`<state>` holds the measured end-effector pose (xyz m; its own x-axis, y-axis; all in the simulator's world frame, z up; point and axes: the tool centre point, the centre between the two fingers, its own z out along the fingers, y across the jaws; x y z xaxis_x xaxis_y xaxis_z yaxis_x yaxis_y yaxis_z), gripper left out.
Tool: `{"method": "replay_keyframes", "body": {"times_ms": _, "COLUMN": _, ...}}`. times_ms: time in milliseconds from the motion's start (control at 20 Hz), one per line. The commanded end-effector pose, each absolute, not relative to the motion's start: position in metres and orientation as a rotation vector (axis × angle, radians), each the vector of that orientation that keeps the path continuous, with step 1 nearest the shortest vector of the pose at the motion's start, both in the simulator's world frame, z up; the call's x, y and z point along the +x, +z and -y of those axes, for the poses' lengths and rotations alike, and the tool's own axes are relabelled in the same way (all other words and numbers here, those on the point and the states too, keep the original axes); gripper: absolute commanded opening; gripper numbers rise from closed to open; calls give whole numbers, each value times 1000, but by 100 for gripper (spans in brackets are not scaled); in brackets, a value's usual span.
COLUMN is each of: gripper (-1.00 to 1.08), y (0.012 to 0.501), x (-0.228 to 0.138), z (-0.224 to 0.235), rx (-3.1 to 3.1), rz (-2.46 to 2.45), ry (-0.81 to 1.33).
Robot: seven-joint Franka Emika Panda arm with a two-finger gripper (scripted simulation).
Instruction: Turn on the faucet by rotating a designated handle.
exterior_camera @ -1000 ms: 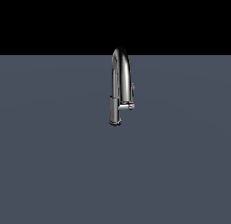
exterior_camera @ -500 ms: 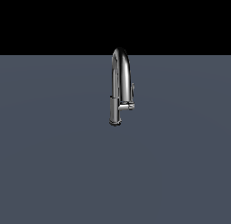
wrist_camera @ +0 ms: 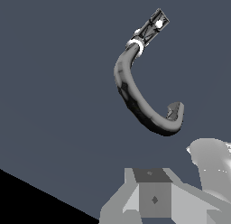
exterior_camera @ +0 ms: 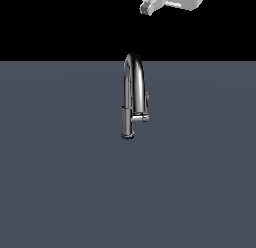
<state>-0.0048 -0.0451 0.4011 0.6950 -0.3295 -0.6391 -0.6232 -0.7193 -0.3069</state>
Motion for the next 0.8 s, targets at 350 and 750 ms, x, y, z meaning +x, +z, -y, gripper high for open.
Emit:
{"method": "replay_keyframes", "body": {"times_ms": 350, "gripper": -100, "y": 352, "x": 33, "z": 58, "rx": -2157, "rz": -845, "ry": 929}}
{"method": "replay_keyframes", "body": {"times_ms": 750, "gripper": -100, "y": 300, "x": 59, "z": 66, "rx": -1924, "rz": -939, "ry": 1064}}
